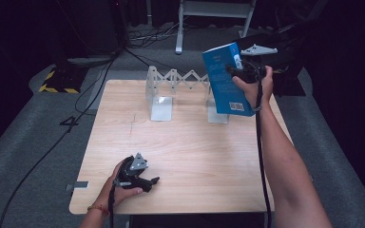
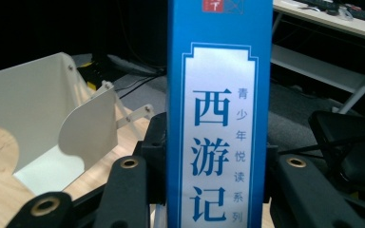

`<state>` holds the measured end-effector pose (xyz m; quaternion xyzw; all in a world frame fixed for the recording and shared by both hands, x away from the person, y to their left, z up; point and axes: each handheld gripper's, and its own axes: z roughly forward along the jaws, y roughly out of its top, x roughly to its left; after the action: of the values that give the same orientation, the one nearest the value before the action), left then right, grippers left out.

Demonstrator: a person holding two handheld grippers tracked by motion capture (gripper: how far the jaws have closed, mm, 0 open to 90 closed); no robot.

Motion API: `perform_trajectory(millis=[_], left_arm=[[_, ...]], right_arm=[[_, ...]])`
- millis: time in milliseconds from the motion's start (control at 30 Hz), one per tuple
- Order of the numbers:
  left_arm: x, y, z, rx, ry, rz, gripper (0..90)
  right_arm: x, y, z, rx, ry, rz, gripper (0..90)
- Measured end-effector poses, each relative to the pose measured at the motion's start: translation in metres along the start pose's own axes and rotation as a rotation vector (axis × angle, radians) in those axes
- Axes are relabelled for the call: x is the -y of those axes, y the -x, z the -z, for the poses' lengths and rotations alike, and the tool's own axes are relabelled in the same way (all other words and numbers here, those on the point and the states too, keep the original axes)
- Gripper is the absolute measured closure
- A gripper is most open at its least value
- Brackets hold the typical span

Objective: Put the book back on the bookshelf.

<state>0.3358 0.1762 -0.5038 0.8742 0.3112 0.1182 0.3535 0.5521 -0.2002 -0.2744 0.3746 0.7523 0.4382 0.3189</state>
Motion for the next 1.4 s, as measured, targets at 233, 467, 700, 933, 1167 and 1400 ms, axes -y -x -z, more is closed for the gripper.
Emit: perform_trajectory(millis=[233, 467, 700, 933, 1167, 1400], left_arm=[[0.000, 0.000, 0.000, 0.002, 0.000, 0.001, 17.7], [0.000, 0.000, 0.000, 0.002, 0.001, -0.001, 17.7], [0.000, 0.000, 0.000, 0.006, 0.002, 0.000, 17.7], [0.000, 0.000, 0.000, 0.004, 0.004, -0.003, 17.7], [0.000, 0.000, -0.001, 0.007, 0.005, -0.001, 17.7], [0.000, 0.000, 0.000, 0.006, 0.004, -0.003, 17.7]], right_arm=[[0.002, -0.001, -0.011, 0.043, 0.034, -0.011, 61.8], [0.011, -0.002, -0.021, 0.064, 0.054, -0.032, 61.8], [0.026, -0.002, -0.026, 0.075, 0.101, -0.062, 61.7], [0.047, -0.005, -0.024, 0.082, 0.171, -0.071, 61.8], [0.066, -0.007, -0.023, 0.073, 0.188, -0.062, 61.7], [0.081, -0.007, -0.014, 0.073, 0.226, -0.077, 61.6]])
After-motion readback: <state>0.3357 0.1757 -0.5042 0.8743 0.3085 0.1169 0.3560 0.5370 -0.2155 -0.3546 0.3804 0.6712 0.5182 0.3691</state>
